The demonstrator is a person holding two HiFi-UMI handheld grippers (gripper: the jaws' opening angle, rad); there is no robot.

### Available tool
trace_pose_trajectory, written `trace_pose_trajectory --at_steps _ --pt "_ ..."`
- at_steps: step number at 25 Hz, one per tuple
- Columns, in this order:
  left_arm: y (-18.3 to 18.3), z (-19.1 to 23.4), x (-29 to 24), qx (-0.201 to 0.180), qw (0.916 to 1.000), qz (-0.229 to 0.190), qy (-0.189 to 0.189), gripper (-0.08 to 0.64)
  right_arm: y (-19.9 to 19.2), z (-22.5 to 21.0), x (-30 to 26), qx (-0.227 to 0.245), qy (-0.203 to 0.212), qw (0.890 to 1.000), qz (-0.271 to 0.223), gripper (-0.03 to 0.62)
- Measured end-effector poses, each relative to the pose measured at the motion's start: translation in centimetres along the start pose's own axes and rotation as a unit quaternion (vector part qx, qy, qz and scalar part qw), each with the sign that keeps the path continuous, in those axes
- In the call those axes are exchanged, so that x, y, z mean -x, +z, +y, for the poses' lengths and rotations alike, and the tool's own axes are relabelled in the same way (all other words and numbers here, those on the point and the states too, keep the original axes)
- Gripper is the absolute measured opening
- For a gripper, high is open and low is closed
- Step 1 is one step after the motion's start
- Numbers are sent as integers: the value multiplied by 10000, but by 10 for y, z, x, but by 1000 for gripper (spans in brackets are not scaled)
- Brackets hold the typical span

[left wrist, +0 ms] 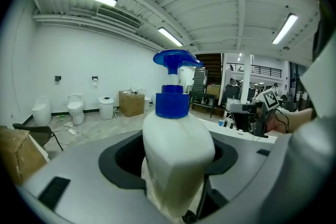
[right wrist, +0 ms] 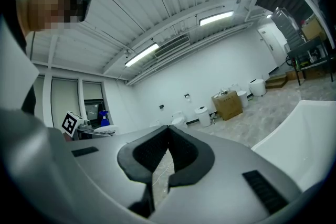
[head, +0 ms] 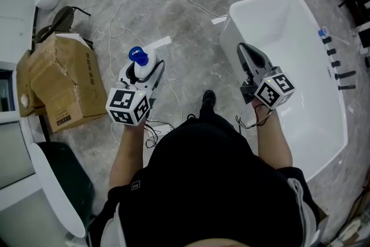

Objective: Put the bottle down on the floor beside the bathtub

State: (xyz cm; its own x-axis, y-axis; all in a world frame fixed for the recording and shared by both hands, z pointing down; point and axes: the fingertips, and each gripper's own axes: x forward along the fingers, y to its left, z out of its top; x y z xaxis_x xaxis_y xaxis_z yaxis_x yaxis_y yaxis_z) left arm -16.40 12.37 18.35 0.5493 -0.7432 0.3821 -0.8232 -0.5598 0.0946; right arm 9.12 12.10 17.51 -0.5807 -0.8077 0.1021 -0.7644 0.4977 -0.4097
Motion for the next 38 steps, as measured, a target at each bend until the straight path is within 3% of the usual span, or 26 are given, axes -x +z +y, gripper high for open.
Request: trace_pose_trajectory --at_steps 9,18,23,28,34,38 --pt "41 -2 -90 103 9999 -27 -27 282 30 -76 -50 28 223 9994 280 28" --pt "40 19 -146 274 9993 170 -208 282 29 -117 -78 -259 -56 9992 304 28" --pt "44 50 -197 338 9973 284 -580 282 40 -139 -117 -267 -341 9986 318 28" --pt "68 107 -246 222 9969 178 -739 282 57 -156 -184 -314 -635 9973 210 28" --pt "98 165 -296 28 9947 185 -1013 282 64 -161 -272 -322 -620 9972 269 28" --pt "93 181 -318 33 9937 319 -1071 282 53 -165 -300 -335 -605 9969 384 28"
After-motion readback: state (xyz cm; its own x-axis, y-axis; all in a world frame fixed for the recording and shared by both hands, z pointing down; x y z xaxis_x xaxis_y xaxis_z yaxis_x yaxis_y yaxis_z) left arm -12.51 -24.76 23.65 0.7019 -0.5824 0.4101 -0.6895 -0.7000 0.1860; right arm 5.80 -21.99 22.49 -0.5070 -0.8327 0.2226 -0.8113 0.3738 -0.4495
